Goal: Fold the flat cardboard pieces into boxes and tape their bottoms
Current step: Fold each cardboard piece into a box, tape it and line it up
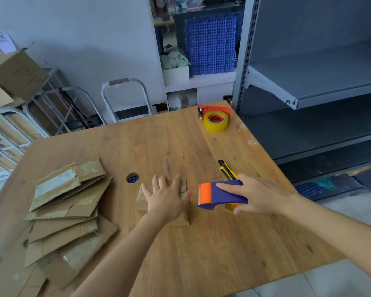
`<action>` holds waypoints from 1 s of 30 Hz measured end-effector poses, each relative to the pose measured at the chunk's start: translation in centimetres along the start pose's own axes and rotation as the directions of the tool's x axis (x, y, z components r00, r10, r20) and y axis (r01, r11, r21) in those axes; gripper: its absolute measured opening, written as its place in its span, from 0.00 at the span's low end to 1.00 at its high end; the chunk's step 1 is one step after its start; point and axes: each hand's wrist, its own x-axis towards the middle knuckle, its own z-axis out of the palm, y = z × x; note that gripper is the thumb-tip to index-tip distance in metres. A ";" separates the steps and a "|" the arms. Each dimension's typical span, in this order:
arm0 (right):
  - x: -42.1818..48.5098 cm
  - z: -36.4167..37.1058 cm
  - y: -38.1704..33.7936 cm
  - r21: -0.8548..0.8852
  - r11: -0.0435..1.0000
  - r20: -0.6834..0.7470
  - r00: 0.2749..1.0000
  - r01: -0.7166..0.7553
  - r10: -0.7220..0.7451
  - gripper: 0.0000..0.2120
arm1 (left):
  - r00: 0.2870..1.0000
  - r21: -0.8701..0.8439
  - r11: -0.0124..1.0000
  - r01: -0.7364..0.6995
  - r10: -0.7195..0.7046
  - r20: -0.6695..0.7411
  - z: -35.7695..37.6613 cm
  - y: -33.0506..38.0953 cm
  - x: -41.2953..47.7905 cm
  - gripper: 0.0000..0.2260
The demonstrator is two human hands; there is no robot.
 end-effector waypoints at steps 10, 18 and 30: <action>0.4 -0.2 -0.7 -0.078 0.996 -0.028 0.999 0.033 -0.035 0.32 | 1.000 -0.019 1.000 0.004 -0.004 0.024 0.0 0.3 0.3 0.28; 3.3 -3.1 -4.0 -0.210 0.974 0.042 0.997 0.080 -0.072 0.19 | 0.996 -0.088 0.994 0.068 -0.063 0.061 -0.4 1.6 0.8 0.22; 2.1 -0.6 -2.6 -0.067 0.997 0.225 0.973 -0.045 0.060 0.20 | 0.996 -0.067 0.996 0.064 -0.059 0.074 -0.5 1.7 0.7 0.23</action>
